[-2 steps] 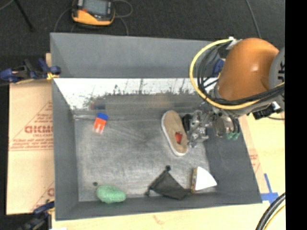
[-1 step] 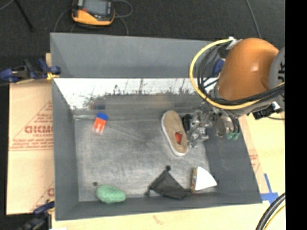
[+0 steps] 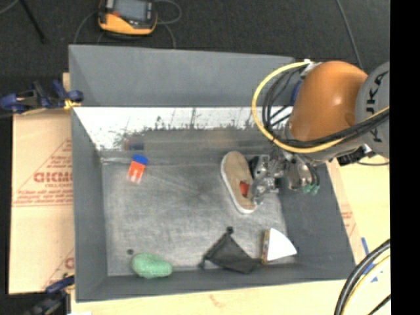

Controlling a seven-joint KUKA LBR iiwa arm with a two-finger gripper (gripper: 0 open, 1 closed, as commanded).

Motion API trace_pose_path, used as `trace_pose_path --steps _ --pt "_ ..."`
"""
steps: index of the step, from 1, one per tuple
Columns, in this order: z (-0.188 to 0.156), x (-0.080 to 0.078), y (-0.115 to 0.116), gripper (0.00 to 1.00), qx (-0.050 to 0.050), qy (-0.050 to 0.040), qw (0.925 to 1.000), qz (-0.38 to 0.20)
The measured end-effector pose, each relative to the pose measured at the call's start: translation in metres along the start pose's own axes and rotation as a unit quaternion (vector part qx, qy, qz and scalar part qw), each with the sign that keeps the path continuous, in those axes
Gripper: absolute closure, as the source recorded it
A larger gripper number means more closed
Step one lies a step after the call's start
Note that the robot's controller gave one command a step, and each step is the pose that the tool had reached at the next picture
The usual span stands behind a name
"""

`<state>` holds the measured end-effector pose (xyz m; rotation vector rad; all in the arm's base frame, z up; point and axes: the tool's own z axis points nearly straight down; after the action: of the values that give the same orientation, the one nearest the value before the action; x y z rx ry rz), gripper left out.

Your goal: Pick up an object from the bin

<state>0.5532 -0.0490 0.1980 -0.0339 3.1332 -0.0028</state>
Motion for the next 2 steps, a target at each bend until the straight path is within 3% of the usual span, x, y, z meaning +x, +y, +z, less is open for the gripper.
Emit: trace_pose_path --steps 1,2 --pt "0.0161 0.0153 0.0124 1.00 -0.001 0.0044 1.0000 -0.005" --pt "0.0121 0.0202 0.0206 1.00 -0.001 0.0043 1.0000 -0.005"
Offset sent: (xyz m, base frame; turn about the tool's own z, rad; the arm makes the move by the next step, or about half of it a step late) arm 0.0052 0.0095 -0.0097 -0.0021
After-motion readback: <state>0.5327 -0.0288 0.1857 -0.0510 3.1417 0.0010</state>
